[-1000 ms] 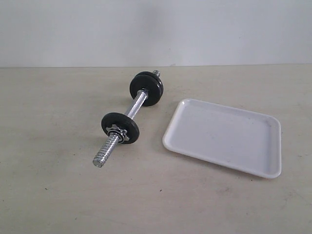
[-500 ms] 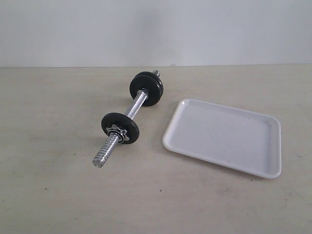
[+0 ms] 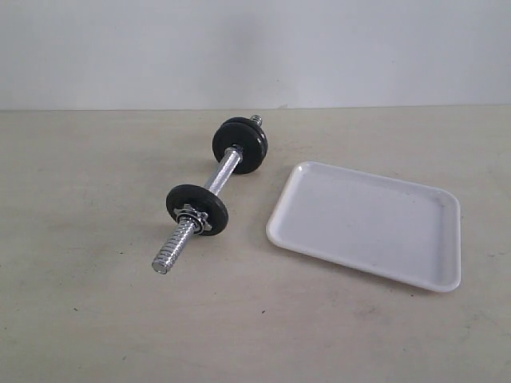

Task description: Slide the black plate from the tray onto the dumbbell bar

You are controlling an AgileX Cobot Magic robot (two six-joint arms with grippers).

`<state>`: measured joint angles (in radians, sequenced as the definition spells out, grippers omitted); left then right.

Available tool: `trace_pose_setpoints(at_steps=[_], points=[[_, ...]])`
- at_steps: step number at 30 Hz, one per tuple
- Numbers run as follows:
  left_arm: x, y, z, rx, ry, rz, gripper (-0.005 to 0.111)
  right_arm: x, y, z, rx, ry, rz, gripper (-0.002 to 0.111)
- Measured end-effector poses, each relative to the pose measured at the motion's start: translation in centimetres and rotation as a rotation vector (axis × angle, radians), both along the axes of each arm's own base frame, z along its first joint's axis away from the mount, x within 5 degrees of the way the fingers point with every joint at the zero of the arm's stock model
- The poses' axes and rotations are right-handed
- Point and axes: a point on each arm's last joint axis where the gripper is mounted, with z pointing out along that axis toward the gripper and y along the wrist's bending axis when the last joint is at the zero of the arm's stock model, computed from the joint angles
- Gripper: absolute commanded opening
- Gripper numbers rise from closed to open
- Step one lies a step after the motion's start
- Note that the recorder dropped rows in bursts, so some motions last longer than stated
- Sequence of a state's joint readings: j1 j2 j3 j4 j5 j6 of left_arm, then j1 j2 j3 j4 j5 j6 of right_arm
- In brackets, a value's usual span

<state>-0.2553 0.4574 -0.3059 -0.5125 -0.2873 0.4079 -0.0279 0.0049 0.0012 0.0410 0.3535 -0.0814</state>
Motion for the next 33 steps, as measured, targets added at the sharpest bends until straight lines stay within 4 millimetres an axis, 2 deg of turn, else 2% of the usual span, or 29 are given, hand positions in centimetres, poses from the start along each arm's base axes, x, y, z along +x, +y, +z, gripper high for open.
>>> trace_pose_setpoints(at_steps=[4, 33], points=[[0.0, 0.0, 0.0, 0.002, 0.0, 0.0, 0.004, 0.0, -0.01, 0.0, 0.042, -0.001, -0.012, 0.001], [0.0, 0.0, 0.0, 0.002, 0.0, 0.0, 0.004, -0.01, -0.25, 0.0, 0.035, -0.001, -0.038, 0.001]])
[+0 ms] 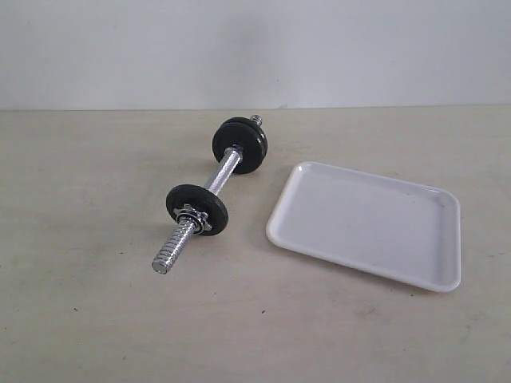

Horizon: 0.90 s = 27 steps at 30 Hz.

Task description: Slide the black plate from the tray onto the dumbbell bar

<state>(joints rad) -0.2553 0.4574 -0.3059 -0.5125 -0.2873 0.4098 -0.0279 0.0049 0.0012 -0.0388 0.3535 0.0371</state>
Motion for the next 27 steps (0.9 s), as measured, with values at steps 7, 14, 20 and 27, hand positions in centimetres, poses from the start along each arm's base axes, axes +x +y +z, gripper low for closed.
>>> trace_pose_setpoints(at_steps=[7, 14, 20, 27], points=[[-1.3, 0.0, -0.9, 0.185, 0.063, -0.014, 0.004, 0.0, 0.0, 0.0, 0.002, 0.0, 0.0, 0.001], [-4.0, 1.8, -6.4, 0.088, -0.005, 0.162, 0.004, 0.0, 0.0, 0.0, 0.009, 0.0, 0.001, 0.001], [-5.0, 2.0, -7.7, 0.065, -0.05, 0.195, 0.004, 0.0, 0.0, 0.0, 0.011, 0.0, 0.001, 0.001], [-4.8, 1.6, -8.6, 0.207, 0.039, 0.16, 0.004, 0.0, 0.0, 0.0, 0.011, 0.0, 0.001, 0.001]])
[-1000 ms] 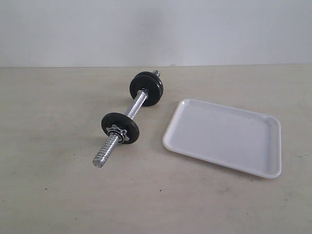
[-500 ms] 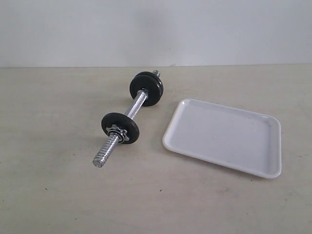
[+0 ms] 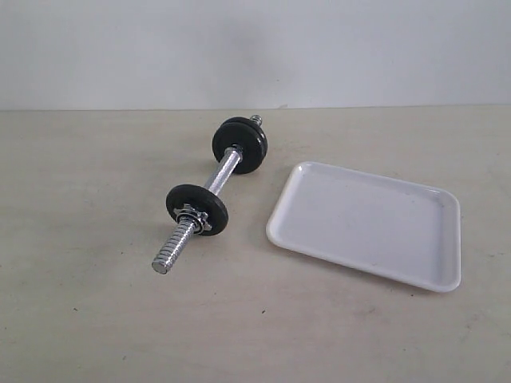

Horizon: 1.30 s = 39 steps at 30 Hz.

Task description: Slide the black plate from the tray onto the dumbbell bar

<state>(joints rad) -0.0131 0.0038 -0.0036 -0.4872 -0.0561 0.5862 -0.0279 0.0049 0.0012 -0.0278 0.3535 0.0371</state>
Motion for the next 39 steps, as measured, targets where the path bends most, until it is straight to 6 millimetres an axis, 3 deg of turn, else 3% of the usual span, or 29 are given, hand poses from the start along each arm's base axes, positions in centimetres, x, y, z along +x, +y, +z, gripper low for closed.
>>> trace_pose_setpoints(at_steps=[8, 13, 26, 39], points=[[0.0, -0.2, 0.1, 0.024, -0.006, -0.017, 0.004, 0.0, 0.0, 0.0, 0.0, 0.0, 0.0, 0.001], [0.0, -0.3, -0.2, -0.049, 0.02, -0.035, 0.004, 0.0, 0.0, 0.0, 0.0, 0.0, 0.0, 0.001], [-0.2, 0.0, -3.5, -0.104, 0.383, 0.001, 0.004, 0.0, 0.0, 0.0, 0.0, 0.0, 0.0, 0.001], [-0.2, 0.0, -3.6, -0.108, 0.399, 0.002, 0.004, 0.0, 0.0, 0.0, 0.0, 0.0, 0.0, 0.001]])
